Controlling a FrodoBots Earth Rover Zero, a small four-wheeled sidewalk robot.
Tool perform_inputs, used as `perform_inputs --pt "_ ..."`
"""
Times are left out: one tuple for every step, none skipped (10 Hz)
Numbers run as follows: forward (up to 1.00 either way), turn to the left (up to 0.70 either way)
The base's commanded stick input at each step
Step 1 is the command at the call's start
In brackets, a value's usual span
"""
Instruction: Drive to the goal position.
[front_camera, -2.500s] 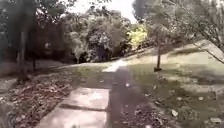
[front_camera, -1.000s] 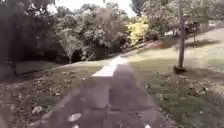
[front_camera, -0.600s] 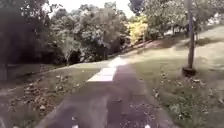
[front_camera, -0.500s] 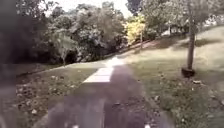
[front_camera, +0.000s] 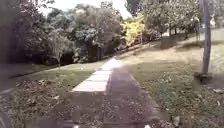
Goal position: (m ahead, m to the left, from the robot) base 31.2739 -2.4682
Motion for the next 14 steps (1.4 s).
perform_inputs --pt "0.95 -0.34" --pt "0.95 -0.26" --pt "0.95 0.00" --pt "0.95 0.00" --pt "0.95 0.00" --pt "0.95 0.00" --pt "0.95 0.00" --pt "0.95 -0.01" --pt "0.95 -0.18" --pt "0.95 -0.31" --pt "0.95 -0.23" --pt "0.95 0.00" --pt "0.95 0.00" --pt "0.95 0.00"
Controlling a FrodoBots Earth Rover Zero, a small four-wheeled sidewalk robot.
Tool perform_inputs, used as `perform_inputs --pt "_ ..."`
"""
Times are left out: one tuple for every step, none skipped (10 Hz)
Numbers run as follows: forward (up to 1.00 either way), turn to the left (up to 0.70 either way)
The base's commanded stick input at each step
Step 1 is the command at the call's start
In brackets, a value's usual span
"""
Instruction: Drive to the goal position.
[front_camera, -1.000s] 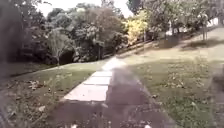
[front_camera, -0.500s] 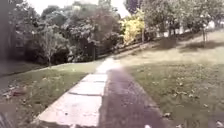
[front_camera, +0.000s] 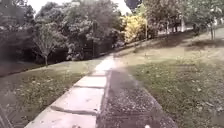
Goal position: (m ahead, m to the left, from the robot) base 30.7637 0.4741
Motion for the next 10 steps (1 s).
perform_inputs --pt "0.95 0.00" --pt "0.95 0.00" --pt "0.95 0.00" --pt "0.95 0.00" --pt "0.95 0.00" --pt "0.95 0.00" --pt "0.95 0.00" --pt "0.95 0.00" --pt "0.95 0.00" --pt "0.95 0.00"
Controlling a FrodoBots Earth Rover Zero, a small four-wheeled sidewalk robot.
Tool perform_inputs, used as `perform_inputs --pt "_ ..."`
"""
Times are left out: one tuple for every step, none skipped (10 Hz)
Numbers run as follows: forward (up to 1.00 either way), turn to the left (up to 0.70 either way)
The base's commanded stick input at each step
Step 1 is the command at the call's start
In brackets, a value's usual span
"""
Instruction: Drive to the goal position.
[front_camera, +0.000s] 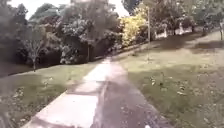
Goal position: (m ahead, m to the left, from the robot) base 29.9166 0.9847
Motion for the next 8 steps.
perform_inputs --pt "0.95 0.00" --pt "0.95 0.00" --pt "0.95 0.00" --pt "0.95 0.00" --pt "0.95 0.00" --pt "0.95 0.00" --pt "0.95 0.00" --pt "0.95 0.00"
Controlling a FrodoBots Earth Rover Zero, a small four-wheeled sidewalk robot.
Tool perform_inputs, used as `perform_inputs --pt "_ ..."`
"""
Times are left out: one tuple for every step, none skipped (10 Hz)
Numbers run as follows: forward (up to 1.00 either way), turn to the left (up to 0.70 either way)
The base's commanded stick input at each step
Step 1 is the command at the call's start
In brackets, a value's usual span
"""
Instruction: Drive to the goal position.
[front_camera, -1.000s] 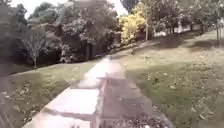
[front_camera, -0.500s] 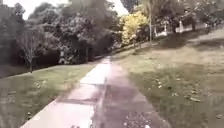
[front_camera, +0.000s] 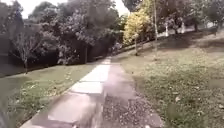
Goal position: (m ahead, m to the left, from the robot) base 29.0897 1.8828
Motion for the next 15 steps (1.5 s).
perform_inputs --pt "0.95 0.00" --pt "0.95 0.00" --pt "0.95 0.00" --pt "0.95 0.00" --pt "0.95 0.00" --pt "0.95 0.00" --pt "0.95 0.00" --pt "0.95 0.00" --pt "0.95 0.00" --pt "0.95 0.00" --pt "0.95 0.00" --pt "0.95 0.00" --pt "0.95 -0.09" --pt "0.95 -0.31" --pt "0.95 -0.36"
